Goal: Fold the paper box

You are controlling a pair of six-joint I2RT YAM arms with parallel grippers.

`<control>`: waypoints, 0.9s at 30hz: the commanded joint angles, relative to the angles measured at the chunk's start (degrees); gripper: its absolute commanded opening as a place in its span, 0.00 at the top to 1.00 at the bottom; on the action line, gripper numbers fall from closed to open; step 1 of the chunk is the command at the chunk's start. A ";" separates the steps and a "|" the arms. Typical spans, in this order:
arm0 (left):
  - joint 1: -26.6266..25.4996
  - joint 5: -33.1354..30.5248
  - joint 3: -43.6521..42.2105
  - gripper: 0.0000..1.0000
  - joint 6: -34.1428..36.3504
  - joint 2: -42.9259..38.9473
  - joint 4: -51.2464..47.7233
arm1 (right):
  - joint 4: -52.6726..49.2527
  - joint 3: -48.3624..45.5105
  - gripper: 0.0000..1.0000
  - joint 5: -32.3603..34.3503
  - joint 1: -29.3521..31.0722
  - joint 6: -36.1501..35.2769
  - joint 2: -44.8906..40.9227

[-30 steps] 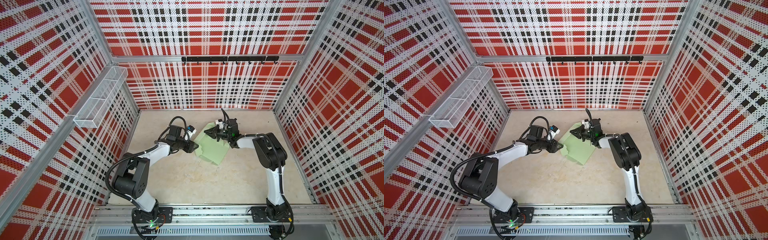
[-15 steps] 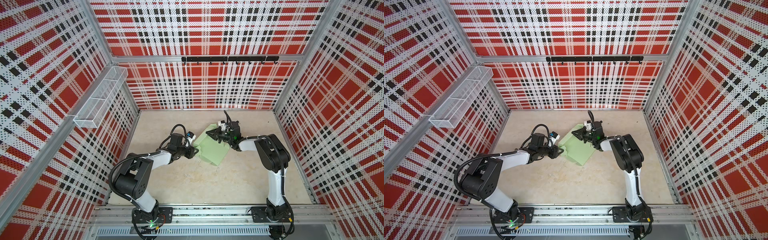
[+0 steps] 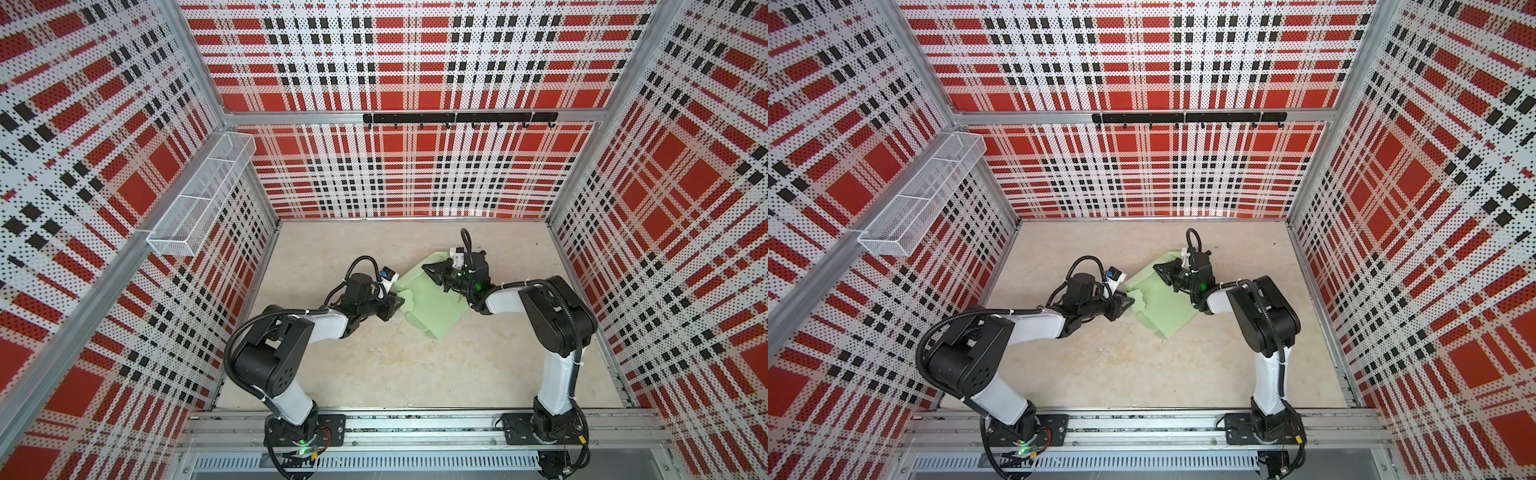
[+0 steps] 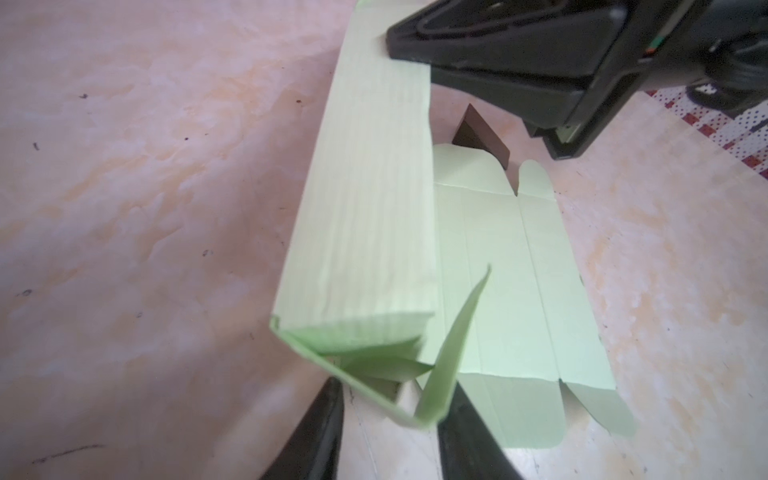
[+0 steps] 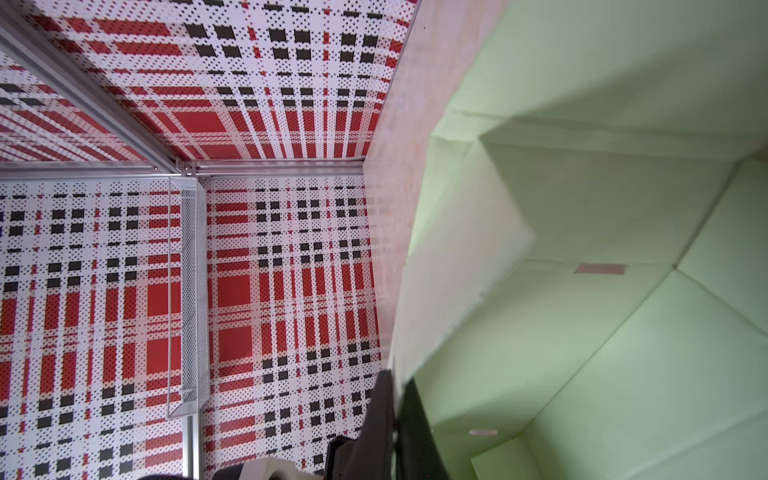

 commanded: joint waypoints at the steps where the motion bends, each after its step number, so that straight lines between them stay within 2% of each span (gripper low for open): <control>1: -3.45 -2.47 -1.48 0.60 3.13 1.41 12.27 | 2.13 -3.08 1.00 6.21 2.07 1.87 -1.50; 7: -5.56 -8.11 -4.79 0.61 4.94 2.89 22.50 | 1.45 -7.21 1.00 11.69 2.73 2.19 -5.81; 14: -6.42 -11.17 -4.14 0.61 4.33 3.37 24.30 | -2.70 -11.05 1.00 17.19 3.24 -0.96 -12.96; 23: -9.91 -15.90 -3.20 0.70 4.76 7.08 29.17 | 2.19 -15.99 1.00 22.00 6.52 2.09 -13.55; 27: -10.79 -17.47 -3.77 0.73 4.80 7.97 32.03 | 0.50 -18.71 1.00 25.34 7.82 2.98 -16.58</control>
